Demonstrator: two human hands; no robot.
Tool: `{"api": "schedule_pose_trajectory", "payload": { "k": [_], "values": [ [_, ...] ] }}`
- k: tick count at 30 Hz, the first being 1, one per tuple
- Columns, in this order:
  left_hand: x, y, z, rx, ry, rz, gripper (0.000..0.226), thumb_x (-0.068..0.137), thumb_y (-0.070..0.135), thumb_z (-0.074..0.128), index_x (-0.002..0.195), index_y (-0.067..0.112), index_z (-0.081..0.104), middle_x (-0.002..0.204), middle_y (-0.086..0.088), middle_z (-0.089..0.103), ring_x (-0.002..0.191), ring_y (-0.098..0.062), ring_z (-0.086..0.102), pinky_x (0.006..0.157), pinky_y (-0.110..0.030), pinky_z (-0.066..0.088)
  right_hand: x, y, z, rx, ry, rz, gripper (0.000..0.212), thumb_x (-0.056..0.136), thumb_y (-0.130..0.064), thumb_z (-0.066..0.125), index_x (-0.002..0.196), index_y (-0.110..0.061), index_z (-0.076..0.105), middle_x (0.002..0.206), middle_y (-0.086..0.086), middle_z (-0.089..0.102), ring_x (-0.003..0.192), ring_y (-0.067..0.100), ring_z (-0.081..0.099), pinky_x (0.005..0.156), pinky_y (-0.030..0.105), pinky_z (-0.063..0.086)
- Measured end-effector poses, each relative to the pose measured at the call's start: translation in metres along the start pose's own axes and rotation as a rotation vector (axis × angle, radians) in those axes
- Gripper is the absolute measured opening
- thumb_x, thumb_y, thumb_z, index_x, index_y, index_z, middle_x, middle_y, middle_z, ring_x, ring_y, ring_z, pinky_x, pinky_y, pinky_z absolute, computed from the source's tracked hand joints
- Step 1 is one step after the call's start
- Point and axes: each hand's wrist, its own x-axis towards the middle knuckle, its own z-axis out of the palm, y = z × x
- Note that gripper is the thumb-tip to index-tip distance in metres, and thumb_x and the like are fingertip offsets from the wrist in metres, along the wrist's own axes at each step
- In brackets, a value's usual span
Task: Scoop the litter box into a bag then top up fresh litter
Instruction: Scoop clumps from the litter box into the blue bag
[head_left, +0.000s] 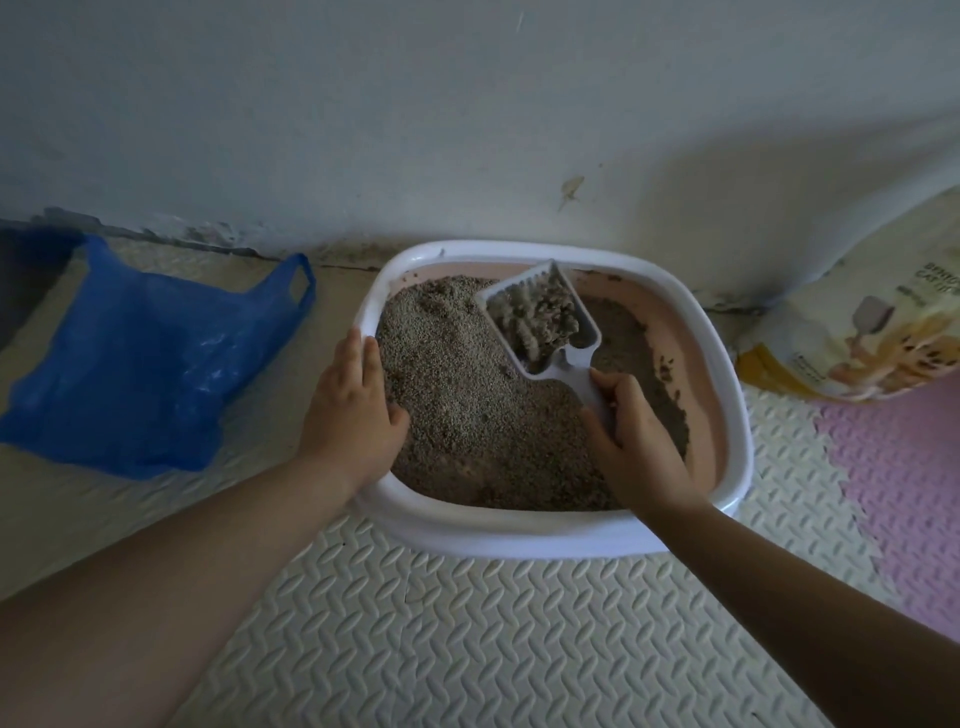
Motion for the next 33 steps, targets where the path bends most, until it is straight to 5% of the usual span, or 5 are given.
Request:
{"api": "schedule_pose_trajectory", "payload": {
  "k": [14,27,33],
  "values": [
    [0.001,-0.001,0.002,-0.021,0.015,0.010,0.075,0.096,0.034,0.040,0.152,0.008,-0.002,0.159,-0.010,-0.014,0.147,-0.028,0.001,0.118,-0.038,0.013,-0.002,0.002,0.003,0.071,-0.050,0.090,0.018,0.096,-0.018,0.051,0.113,-0.021,0.047,0.071,0.004,0.051,0.053,0.010,0.042,0.048,0.027,0.034],
    [0.001,-0.001,0.002,-0.044,0.020,0.020,0.074,0.096,0.032,0.040,0.152,0.007,-0.001,0.159,-0.011,-0.013,0.147,-0.027,0.000,0.119,-0.038,0.012,0.001,-0.003,0.007,-0.001,-0.133,0.129,0.018,0.095,-0.019,0.051,0.112,-0.021,0.046,0.074,0.005,0.052,0.056,0.016,0.046,0.056,0.044,0.041],
    [0.001,-0.002,0.002,-0.071,0.024,0.023,0.073,0.096,0.032,0.039,0.152,0.008,-0.001,0.159,-0.009,-0.013,0.147,-0.026,0.000,0.119,-0.038,0.013,0.001,-0.005,0.011,-0.045,-0.148,0.136,0.019,0.095,-0.019,0.052,0.113,-0.019,0.046,0.074,0.000,0.050,0.056,0.014,0.043,0.055,0.040,0.039]
  ]
}}
